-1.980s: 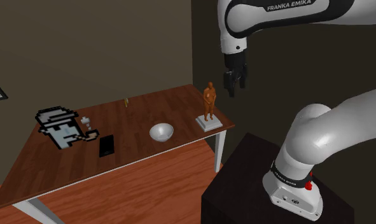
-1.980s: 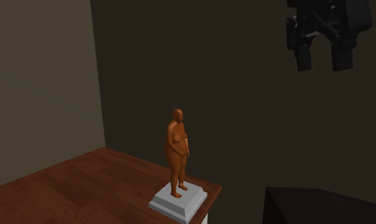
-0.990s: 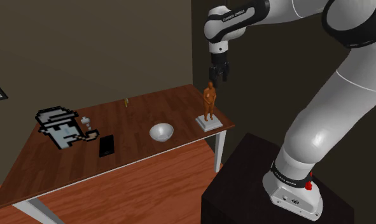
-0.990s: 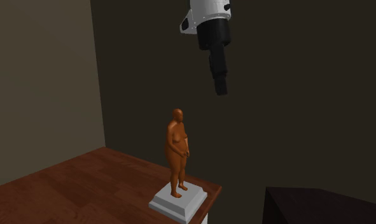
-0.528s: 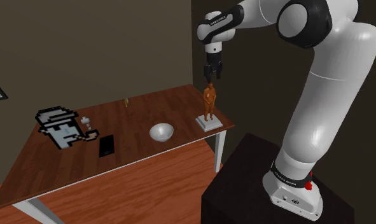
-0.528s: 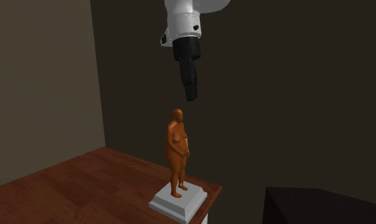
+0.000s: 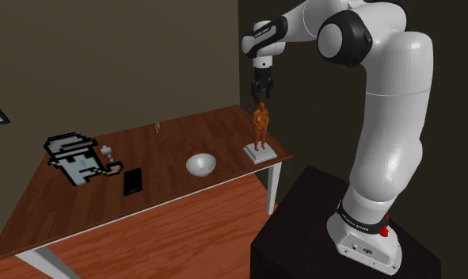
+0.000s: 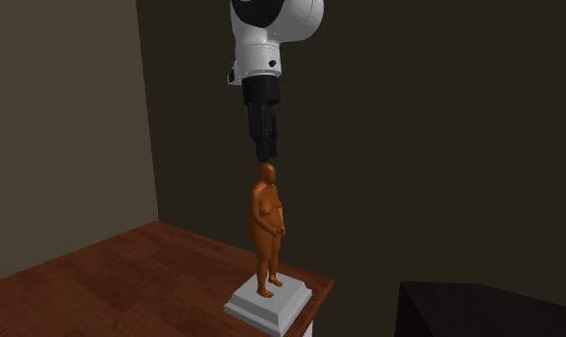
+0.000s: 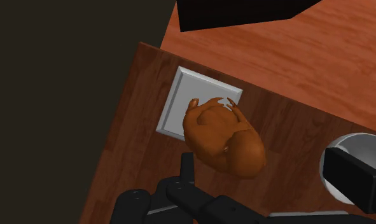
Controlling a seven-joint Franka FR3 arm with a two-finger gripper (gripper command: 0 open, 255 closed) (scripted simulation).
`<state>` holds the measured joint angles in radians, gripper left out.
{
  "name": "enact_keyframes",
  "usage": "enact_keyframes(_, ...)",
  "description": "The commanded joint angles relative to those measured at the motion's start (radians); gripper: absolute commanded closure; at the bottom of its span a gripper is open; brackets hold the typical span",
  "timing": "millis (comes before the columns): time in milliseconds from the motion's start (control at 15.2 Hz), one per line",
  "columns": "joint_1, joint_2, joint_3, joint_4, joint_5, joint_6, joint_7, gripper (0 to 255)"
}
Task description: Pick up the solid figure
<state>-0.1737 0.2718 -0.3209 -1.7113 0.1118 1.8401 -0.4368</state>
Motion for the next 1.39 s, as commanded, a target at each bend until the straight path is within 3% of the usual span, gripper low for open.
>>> enact_keyframes(0,-0.001,0.01,0.001,-0.012,0.004,0.023,-0.003,0)
enact_keyframes(330,-0.002,0.025,0.003,-0.042,0.01,0.065,-0.008,0)
enact_keyframes(396,-0.001,0.024,0.003,-0.042,0.01,0.065,-0.007,255)
enact_keyframes(990,-0.002,0.025,0.003,-0.042,0.01,0.065,-0.008,255)
enact_keyframes(1320,-0.001,0.005,0.0,0.0,0.002,0.005,-0.001,255)
